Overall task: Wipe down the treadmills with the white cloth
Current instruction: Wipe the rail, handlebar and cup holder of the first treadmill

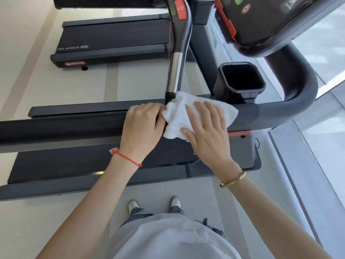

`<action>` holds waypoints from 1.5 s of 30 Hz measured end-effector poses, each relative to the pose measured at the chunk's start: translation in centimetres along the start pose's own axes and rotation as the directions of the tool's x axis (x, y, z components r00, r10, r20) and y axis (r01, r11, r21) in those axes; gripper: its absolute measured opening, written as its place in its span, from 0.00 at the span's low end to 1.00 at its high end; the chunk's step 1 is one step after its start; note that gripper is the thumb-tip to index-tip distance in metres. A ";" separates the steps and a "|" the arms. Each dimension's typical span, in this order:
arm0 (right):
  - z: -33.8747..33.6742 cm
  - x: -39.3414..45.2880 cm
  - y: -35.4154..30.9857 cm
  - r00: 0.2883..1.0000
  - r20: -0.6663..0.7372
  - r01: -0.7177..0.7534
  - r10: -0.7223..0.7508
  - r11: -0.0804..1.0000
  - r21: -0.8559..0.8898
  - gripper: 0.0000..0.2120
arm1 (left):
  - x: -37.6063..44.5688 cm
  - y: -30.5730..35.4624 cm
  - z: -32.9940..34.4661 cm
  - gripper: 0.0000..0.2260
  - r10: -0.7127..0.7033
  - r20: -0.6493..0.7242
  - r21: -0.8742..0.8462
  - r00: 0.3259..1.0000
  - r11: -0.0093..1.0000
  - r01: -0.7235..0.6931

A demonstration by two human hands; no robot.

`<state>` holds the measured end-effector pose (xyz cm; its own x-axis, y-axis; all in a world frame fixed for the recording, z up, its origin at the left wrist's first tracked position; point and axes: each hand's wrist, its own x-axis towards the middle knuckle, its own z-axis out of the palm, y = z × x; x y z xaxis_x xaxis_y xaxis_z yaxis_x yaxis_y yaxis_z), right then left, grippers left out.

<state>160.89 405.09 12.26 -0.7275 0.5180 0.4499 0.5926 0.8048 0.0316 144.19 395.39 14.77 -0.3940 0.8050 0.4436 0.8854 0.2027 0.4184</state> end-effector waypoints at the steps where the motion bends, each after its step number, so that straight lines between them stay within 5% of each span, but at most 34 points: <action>1: -0.2 -0.4 1.7 1.000 -0.004 -0.023 0.023 1.000 -0.011 0.24 | 0.0 0.3 0.3 0.13 0.005 -0.005 0.023 1.000 1.000 -0.005; 6: -1.9 -1.7 9.4 0.987 0.005 -0.162 0.162 0.987 -0.005 0.25 | 0.0 1.1 1.0 0.14 -0.022 -0.035 0.116 0.999 0.993 0.026; 13: -2.8 0.9 9.0 0.999 -0.016 0.046 -0.046 0.999 -0.014 0.20 | -0.1 1.2 1.0 0.14 -0.018 -0.051 0.148 0.999 0.989 0.025; 22: -1.5 6.3 1.6 0.928 0.182 0.319 -0.326 0.945 0.065 0.28 | -1.4 -1.0 -0.7 0.12 -0.078 -0.162 0.163 0.984 0.981 0.105; 33: -2.2 8.2 -3.3 0.912 0.254 0.327 -0.323 0.945 0.026 0.26 | -3.8 -8.4 -5.8 0.12 -0.095 -0.110 0.192 0.989 0.975 0.115; 41: -1.2 11.5 -12.7 0.814 0.410 0.347 -0.412 0.910 0.227 0.30 | -4.5 -12.3 -8.8 0.10 -0.141 -0.162 0.209 0.977 0.962 0.174; 45: -0.4 14.1 -16.0 0.739 0.480 0.286 -0.473 0.865 0.412 0.22 | -5.4 -15.3 -10.7 0.11 -0.166 -0.181 0.228 0.969 0.952 0.206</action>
<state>141.30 399.34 18.48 -0.9837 0.1411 -0.1112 0.1622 0.9637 -0.2120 130.15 382.00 14.46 -0.5740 0.6453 0.5041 0.8176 0.4860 0.3089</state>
